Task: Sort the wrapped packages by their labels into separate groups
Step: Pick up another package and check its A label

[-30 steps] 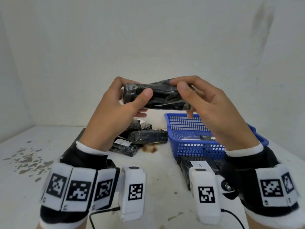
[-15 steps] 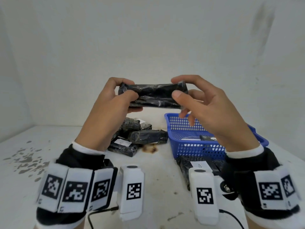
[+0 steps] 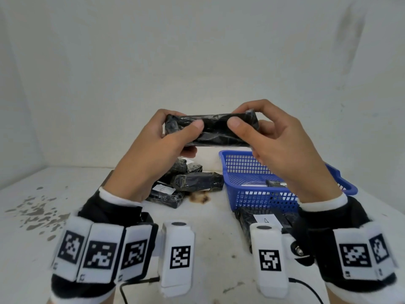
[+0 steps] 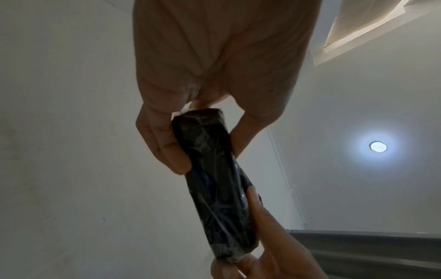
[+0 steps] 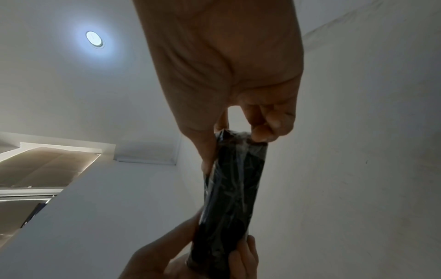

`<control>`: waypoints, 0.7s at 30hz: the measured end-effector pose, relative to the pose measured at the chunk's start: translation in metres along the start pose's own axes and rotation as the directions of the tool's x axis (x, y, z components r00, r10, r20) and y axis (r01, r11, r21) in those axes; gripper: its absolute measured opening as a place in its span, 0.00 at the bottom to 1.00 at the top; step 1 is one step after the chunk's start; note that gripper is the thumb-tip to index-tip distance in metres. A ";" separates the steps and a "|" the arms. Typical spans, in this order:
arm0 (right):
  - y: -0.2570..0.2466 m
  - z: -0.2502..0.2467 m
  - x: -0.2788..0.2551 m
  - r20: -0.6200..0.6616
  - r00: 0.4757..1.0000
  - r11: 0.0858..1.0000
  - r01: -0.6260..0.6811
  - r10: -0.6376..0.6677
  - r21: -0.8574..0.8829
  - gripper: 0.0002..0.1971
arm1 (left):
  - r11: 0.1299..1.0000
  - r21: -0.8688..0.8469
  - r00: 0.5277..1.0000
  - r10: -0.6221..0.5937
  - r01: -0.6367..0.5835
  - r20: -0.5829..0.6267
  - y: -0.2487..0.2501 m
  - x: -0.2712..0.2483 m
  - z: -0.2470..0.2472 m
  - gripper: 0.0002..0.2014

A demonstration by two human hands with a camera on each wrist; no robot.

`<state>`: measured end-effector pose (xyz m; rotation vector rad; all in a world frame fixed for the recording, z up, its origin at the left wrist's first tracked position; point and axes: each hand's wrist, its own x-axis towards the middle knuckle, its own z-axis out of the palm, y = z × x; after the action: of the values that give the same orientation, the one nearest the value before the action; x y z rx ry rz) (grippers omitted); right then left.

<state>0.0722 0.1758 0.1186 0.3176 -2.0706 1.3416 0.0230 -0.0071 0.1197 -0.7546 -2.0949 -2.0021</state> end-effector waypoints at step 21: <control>-0.003 0.000 -0.001 0.036 0.999 0.998 0.004 -0.002 -0.058 0.33 | 0.985 -0.172 0.996 -0.024 0.008 -0.090 -0.001 0.002 0.000 0.21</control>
<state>0.0748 0.1743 0.1202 0.3220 -2.1333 1.2801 0.0213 -0.0067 0.1200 -0.6601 -1.9030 -2.2034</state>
